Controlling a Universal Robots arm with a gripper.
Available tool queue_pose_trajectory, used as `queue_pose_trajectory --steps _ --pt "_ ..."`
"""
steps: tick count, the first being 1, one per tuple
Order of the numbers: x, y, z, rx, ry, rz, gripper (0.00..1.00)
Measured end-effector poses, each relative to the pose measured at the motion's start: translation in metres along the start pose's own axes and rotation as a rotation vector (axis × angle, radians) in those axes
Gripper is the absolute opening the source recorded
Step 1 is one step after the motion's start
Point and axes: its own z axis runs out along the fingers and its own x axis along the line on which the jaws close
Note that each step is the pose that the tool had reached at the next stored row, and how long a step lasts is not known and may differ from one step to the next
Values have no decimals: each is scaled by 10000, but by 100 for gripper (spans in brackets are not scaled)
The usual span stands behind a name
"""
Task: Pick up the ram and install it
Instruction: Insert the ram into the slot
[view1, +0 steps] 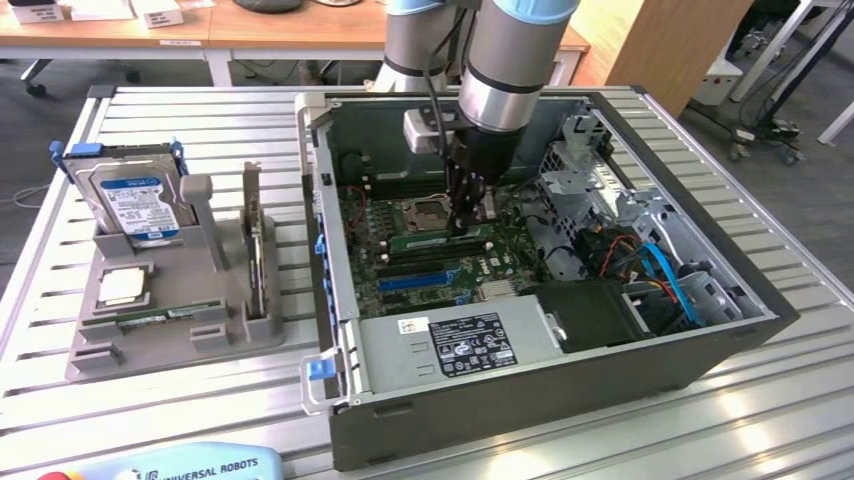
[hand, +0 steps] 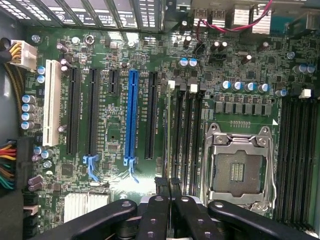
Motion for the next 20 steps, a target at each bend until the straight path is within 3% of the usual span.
queue_pose_trajectory --steps 20 --pt "0 -2 68 -1 -4 151 11"
